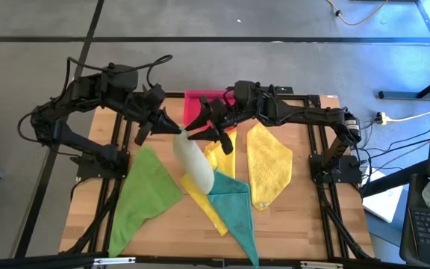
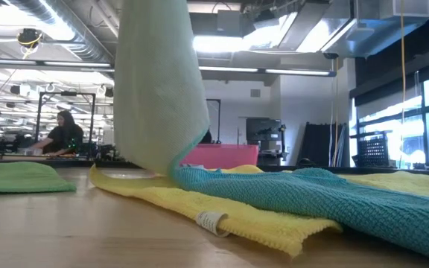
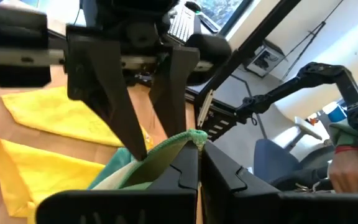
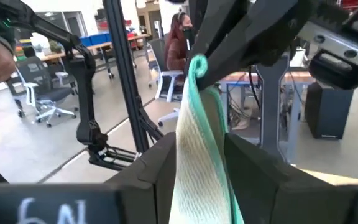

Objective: Fold microfiber towels
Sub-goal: Fold the light green microfiber cloth

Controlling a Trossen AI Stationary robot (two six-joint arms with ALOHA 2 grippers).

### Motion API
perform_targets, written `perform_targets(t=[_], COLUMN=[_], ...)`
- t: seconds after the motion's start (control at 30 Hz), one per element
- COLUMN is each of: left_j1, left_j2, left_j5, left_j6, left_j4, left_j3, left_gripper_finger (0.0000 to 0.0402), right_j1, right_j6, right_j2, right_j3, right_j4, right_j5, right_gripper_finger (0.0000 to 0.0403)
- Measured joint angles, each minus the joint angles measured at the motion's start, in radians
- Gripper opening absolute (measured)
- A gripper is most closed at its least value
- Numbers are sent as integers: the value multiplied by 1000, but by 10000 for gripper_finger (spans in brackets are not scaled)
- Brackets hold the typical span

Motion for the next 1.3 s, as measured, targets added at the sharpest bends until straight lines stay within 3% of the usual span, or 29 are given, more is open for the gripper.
perform_targets(t=[0.2,0.4,0.57,0.7,0.9,1.13,1.3], left_j1=[-2,3,17,21,23,28,25], left_j2=[1,-22,-37,-45,-63,-85,-92], left_j5=[-3,-54,-79,-80,-132,-187,-179], left_j6=[0,20,27,27,46,54,41], left_j4=[14,9,4,-9,-58,-55,-53], left_j3=[0,0,0,0,0,0,0], left_gripper_finger=[0,0,0,0,0,0,0], right_j1=[0,6,25,30,35,65,85], right_j6=[31,69,57,80,132,105,100], right_j2=[5,5,5,4,4,13,36], right_j3=[0,0,-5,-5,-6,-6,-6], right_j4=[-32,-141,-197,-198,-234,-315,-322], right_j5=[-53,-211,-244,-242,-348,-353,-227], right_gripper_finger=[118,56,7,16,16,6,21])
